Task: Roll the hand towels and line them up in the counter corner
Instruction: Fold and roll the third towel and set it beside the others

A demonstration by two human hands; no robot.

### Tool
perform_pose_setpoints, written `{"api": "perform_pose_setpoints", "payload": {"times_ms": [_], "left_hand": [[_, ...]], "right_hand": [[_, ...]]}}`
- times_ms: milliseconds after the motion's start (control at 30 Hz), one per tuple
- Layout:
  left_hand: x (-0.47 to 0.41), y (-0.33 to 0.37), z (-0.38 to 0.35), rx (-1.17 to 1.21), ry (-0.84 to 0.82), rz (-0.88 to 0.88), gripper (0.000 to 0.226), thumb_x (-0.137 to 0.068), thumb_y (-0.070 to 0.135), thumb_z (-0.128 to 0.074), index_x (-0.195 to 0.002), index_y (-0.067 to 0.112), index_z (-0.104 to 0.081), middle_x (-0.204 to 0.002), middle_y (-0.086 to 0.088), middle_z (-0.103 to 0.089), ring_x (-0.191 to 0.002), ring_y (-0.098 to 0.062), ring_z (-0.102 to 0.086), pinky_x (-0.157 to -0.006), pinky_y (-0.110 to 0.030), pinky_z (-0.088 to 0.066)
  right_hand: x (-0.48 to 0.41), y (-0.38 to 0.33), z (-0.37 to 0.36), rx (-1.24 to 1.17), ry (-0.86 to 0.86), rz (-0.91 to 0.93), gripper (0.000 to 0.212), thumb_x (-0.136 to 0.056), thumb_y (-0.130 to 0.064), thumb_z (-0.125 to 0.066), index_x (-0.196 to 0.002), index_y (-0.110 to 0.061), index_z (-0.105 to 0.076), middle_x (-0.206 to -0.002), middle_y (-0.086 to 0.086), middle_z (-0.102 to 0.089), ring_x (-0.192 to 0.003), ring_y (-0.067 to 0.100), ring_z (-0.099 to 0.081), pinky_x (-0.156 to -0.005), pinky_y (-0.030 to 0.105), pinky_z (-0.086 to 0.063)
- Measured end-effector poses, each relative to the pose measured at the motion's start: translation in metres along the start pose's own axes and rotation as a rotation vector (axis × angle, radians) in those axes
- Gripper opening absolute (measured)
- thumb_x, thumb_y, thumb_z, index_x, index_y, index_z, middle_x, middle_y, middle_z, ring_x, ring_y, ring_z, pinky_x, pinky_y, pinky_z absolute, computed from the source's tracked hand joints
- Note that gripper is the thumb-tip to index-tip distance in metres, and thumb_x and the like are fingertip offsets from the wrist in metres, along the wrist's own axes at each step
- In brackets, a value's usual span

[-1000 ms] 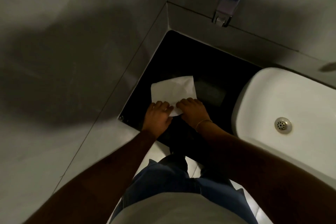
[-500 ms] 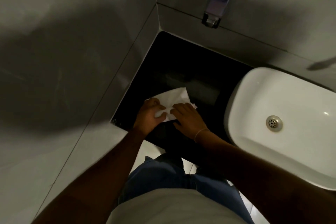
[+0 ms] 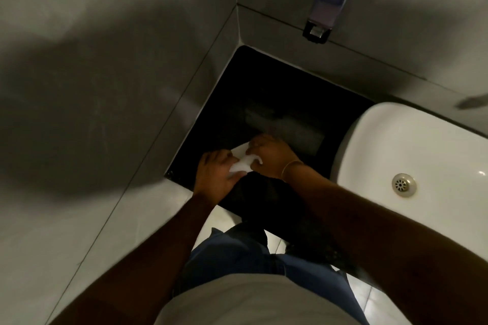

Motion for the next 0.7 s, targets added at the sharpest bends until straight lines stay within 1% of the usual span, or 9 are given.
{"api": "perform_pose_setpoints", "payload": {"times_ms": [67, 100, 133, 233, 300, 367, 467, 600, 700], "left_hand": [[-0.008, -0.008, 0.004, -0.031, 0.011, 0.041, 0.048, -0.096, 0.063, -0.049, -0.117, 0.026, -0.070, -0.122, -0.004, -0.064, -0.113, -0.029, -0.059, -0.108, -0.049, -0.040], [-0.011, -0.012, 0.005, -0.033, 0.012, 0.047, 0.047, -0.098, 0.061, -0.047, -0.115, 0.024, -0.071, -0.122, -0.005, -0.063, -0.114, -0.031, -0.058, -0.109, -0.050, -0.038], [-0.015, -0.015, 0.006, -0.024, 0.010, 0.046, 0.047, -0.100, 0.059, -0.046, -0.114, 0.023, -0.071, -0.124, -0.007, -0.063, -0.115, -0.032, -0.057, -0.110, -0.050, -0.037], [-0.025, -0.022, -0.001, 0.022, -0.060, 0.081, 0.047, -0.104, 0.054, -0.040, -0.120, 0.020, -0.069, -0.135, -0.007, -0.057, -0.125, -0.032, -0.052, -0.113, -0.047, -0.033], [-0.030, -0.025, -0.006, 0.044, -0.116, 0.115, 0.048, -0.106, 0.051, -0.035, -0.136, 0.023, -0.060, -0.144, -0.007, -0.051, -0.133, -0.032, -0.047, -0.117, -0.048, -0.029], [-0.032, -0.022, 0.000, 0.052, -0.073, 0.106, 0.049, -0.107, 0.044, -0.036, -0.151, 0.024, -0.046, -0.147, -0.009, -0.049, -0.135, -0.033, -0.046, -0.118, -0.049, -0.030], [-0.034, -0.003, 0.007, 0.045, -0.014, 0.020, 0.056, -0.103, 0.033, -0.045, -0.157, 0.020, -0.036, -0.147, -0.012, -0.052, -0.133, -0.033, -0.051, -0.114, -0.048, -0.039], [-0.030, 0.009, -0.018, -0.042, -0.196, 0.066, 0.078, -0.096, 0.053, -0.050, -0.159, 0.014, -0.025, -0.152, -0.014, -0.046, -0.136, -0.034, -0.047, -0.112, -0.047, -0.039], [-0.026, 0.011, -0.028, -0.116, -0.234, 0.086, 0.086, -0.095, 0.061, -0.048, -0.160, 0.013, -0.019, -0.151, -0.013, -0.044, -0.132, -0.033, -0.047, -0.109, -0.046, -0.039]], "right_hand": [[0.008, -0.006, 0.010, 0.059, 0.216, 0.037, 0.039, -0.085, -0.026, -0.068, -0.122, -0.016, -0.073, -0.131, 0.011, -0.065, -0.124, 0.034, -0.058, -0.113, 0.049, -0.038], [0.013, -0.008, 0.010, 0.067, 0.281, 0.040, 0.039, -0.085, -0.026, -0.068, -0.122, -0.015, -0.072, -0.129, 0.011, -0.066, -0.123, 0.034, -0.059, -0.113, 0.052, -0.037], [0.017, -0.006, 0.006, 0.074, 0.293, 0.031, 0.042, -0.087, -0.028, -0.066, -0.127, -0.015, -0.069, -0.132, 0.010, -0.064, -0.126, 0.033, -0.058, -0.115, 0.053, -0.035], [0.015, -0.002, -0.009, 0.101, 0.206, -0.006, 0.060, -0.089, -0.035, -0.061, -0.147, -0.020, -0.052, -0.148, 0.005, -0.053, -0.140, 0.029, -0.046, -0.122, 0.052, -0.020], [0.005, -0.001, -0.009, 0.112, 0.180, -0.020, 0.058, -0.091, -0.031, -0.061, -0.147, -0.022, -0.051, -0.147, 0.004, -0.054, -0.140, 0.028, -0.046, -0.123, 0.051, -0.017], [-0.009, 0.000, -0.005, 0.116, 0.151, -0.035, 0.053, -0.093, -0.030, -0.061, -0.145, -0.025, -0.053, -0.146, 0.003, -0.056, -0.138, 0.027, -0.047, -0.124, 0.051, -0.013], [-0.028, 0.002, -0.002, 0.060, 0.048, -0.051, 0.050, -0.096, -0.033, -0.058, -0.145, -0.029, -0.051, -0.147, 0.001, -0.054, -0.140, 0.027, -0.044, -0.124, 0.050, -0.011], [-0.037, 0.007, -0.007, 0.020, -0.097, -0.058, 0.049, -0.097, -0.038, -0.052, -0.146, -0.034, -0.049, -0.151, -0.002, -0.052, -0.143, 0.023, -0.042, -0.124, 0.053, -0.001], [-0.036, 0.008, -0.015, 0.050, -0.138, -0.063, 0.050, -0.098, -0.039, -0.050, -0.148, -0.034, -0.047, -0.152, -0.003, -0.051, -0.144, 0.022, -0.040, -0.124, 0.055, 0.001]]}}
Point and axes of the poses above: each hand's wrist, its own x-axis away from the middle knuckle, its own z-axis out of the back of the hand, y = z × x, the point moved 10 cm from there along -x, towards the middle knuckle
